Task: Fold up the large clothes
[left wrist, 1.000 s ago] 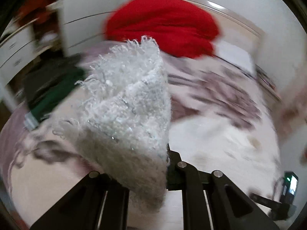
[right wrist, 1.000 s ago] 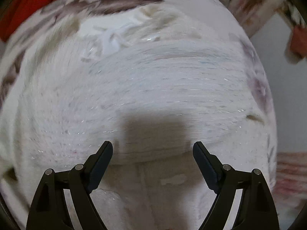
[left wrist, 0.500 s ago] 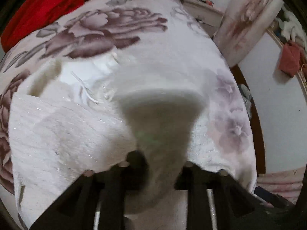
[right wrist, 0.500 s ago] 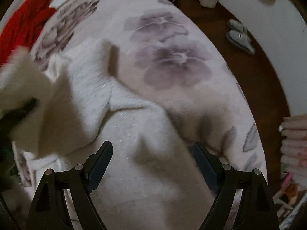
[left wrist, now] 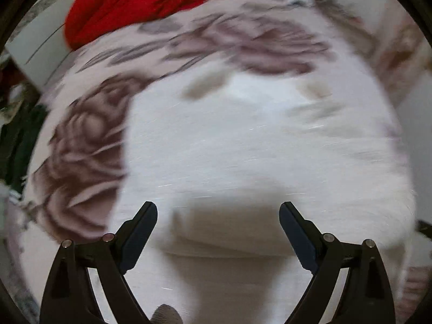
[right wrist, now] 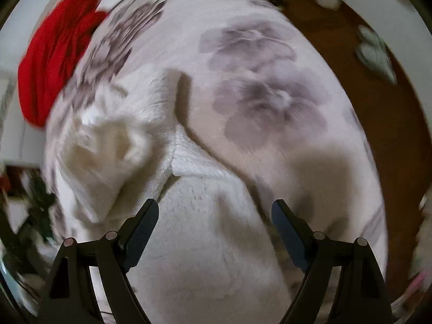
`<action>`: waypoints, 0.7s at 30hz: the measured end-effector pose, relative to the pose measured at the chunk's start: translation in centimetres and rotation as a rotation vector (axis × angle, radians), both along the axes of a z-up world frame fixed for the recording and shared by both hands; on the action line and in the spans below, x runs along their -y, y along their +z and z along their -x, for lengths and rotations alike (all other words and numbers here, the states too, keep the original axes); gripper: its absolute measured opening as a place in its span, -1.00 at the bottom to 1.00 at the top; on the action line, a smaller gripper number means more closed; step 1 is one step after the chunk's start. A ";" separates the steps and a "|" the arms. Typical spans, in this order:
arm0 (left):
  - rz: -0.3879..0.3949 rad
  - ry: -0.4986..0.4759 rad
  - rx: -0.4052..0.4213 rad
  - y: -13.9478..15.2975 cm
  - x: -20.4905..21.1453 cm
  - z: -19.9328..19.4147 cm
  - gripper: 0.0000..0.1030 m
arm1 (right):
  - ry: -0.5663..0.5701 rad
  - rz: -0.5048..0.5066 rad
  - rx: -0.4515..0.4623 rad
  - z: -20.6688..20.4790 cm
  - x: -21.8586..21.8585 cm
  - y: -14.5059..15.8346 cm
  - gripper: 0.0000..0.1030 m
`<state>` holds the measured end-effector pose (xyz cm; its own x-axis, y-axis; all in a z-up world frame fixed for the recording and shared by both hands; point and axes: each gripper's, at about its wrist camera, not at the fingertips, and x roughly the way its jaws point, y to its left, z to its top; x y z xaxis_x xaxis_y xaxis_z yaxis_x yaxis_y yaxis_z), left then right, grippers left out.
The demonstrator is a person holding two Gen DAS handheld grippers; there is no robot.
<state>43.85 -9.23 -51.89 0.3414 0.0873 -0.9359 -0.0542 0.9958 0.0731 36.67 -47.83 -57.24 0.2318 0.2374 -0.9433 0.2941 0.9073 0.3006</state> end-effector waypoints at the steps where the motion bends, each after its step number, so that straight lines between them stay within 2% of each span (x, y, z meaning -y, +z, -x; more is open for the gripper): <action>1: -0.027 0.017 -0.005 -1.1 -0.9 -0.4 0.79 | 0.052 0.046 -0.002 -1.0 -0.9 -0.3 0.69; 5: -0.132 0.028 -0.032 -4.6 -2.4 -2.2 0.79 | 0.293 0.233 -0.084 -5.3 -4.9 -4.2 0.67; 6: -0.142 0.027 -0.041 -5.2 -2.4 -2.5 0.79 | 0.330 0.242 -0.092 -5.8 -5.6 -4.8 0.48; 7: -0.144 0.025 -0.048 -6.0 -2.5 -3.0 0.79 | 0.381 0.265 -0.082 -6.5 -6.5 -5.5 0.14; 9: -0.145 0.024 -0.048 -6.4 -2.4 -3.4 0.85 | 0.411 0.312 -0.044 -7.3 -7.1 -5.5 -0.14; 10: -0.133 0.025 -0.043 -6.5 -2.5 -3.3 0.87 | 0.382 0.307 -0.021 -7.7 -6.6 -5.3 -0.17; 11: -0.118 0.029 -0.042 -6.6 -2.6 -3.3 0.89 | 0.287 0.258 0.004 -8.0 -5.1 -4.9 -0.17; 13: -0.115 0.039 -0.050 -6.4 -2.5 -3.5 0.89 | 0.050 0.110 -0.002 -7.6 -1.0 -5.4 -0.17; 14: -0.120 0.040 -0.054 -6.3 -2.4 -3.5 0.89 | -0.082 -0.003 -0.047 -6.8 1.1 -6.9 -0.17; 15: -0.121 0.041 -0.057 -6.0 -2.4 -3.5 0.89 | -0.118 -0.048 -0.078 -6.4 1.6 -7.9 -0.17; 17: -0.117 0.040 -0.044 -5.1 -2.6 -3.2 0.89 | -0.106 -0.062 -0.097 -6.0 1.4 -7.8 -0.15; 18: -0.121 0.041 -0.035 -4.7 -2.8 -3.1 0.89 | -0.097 -0.064 -0.106 -5.9 1.4 -6.7 -0.06; 19: -0.123 0.043 -0.018 -4.0 -3.1 -2.9 0.89 | -0.102 -0.069 -0.109 -5.6 1.6 -5.8 -0.05; 21: -0.123 0.054 -0.001 -3.4 -3.6 -2.8 0.89 | -0.145 -0.128 -0.056 -4.6 2.3 -2.7 -0.02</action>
